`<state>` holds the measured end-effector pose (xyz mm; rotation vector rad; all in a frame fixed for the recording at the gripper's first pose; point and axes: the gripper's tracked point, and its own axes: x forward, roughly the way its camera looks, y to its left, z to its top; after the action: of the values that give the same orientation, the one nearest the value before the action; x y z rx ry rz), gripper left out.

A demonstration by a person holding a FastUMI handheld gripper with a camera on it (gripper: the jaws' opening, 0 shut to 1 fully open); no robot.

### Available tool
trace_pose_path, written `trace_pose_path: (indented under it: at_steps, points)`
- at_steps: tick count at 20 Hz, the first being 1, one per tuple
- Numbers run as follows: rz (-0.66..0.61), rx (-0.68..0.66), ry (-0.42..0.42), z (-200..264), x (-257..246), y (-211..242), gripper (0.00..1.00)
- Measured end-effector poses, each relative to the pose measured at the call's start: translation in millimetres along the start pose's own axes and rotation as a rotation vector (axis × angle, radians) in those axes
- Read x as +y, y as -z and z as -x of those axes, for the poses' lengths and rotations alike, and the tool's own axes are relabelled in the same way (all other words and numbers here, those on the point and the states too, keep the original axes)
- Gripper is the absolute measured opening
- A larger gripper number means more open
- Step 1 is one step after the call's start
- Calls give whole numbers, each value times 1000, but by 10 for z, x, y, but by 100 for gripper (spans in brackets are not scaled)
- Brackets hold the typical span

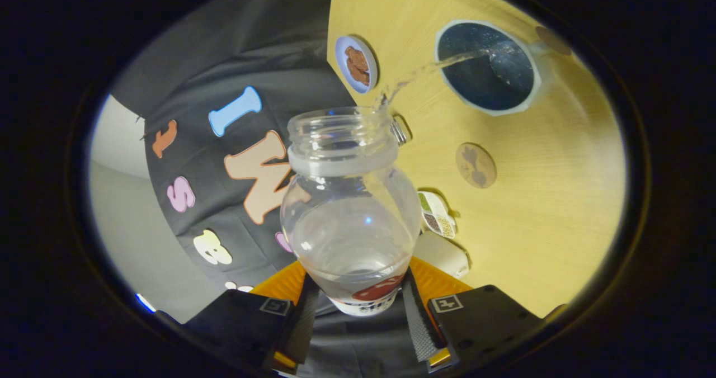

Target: Take the bottle from table, then pour the juice into the cup, finally place the bottle on the coaster

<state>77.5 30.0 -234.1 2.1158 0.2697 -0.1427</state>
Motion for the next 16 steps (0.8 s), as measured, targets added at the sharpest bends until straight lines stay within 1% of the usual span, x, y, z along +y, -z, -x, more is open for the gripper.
trace_pose_path:
  at_steps: [7,16]
  points:
    - [-30,26,47,3,-49,27,75]
    - [-80,58,80,10,-16,76,75]
